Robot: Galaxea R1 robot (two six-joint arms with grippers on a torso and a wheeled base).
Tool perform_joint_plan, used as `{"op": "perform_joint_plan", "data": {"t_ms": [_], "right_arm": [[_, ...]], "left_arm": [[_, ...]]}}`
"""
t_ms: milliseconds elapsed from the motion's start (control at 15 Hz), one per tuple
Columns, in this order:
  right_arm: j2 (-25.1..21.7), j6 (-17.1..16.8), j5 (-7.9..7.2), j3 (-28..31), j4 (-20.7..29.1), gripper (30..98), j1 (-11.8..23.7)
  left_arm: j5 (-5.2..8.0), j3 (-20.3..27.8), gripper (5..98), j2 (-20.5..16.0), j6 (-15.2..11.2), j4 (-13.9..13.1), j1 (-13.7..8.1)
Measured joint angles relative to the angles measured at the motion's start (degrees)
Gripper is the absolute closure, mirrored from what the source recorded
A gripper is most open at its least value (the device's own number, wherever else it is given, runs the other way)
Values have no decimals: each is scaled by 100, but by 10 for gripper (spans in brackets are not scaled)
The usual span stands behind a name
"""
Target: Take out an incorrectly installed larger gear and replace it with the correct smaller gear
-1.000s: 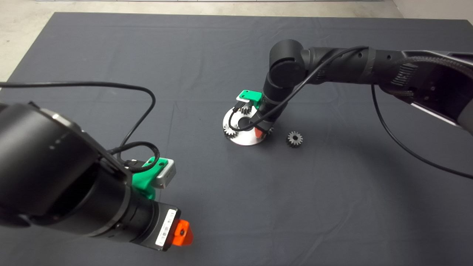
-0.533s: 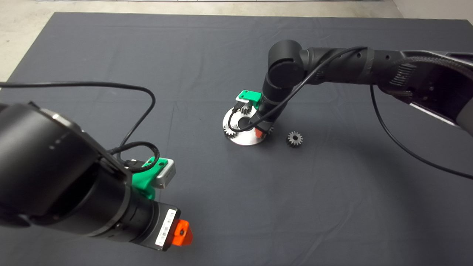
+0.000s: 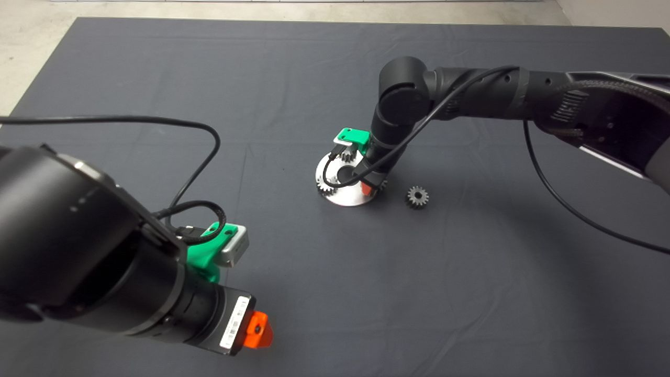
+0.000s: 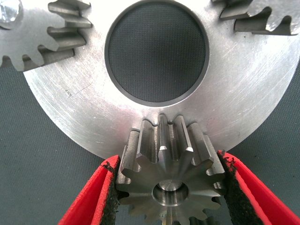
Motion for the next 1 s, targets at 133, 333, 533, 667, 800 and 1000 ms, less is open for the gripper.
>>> {"op": "perform_joint_plan", "data": {"t_ms": [133,333,533,667,800,1000], "right_arm": [[0,2,-40,152,-56,785,-2],[2,0,-143,211,-45,786,69],[0,0,-183,235,-45,786,122],[-2,2,-185,251,-41,786,153],[-18,0,-189,294,-41,787,233],[-52,0,-211,408,-44,787,526]], "left_arm": [[0,0,54,0,1,0,0],[2,0,54,0,1,-2,0],[6,0,54,0,1,0,0],[9,0,54,-2,1,0,0],[9,0,54,0,1,0,0],[11,0,54,-2,-2,0,0]]}}
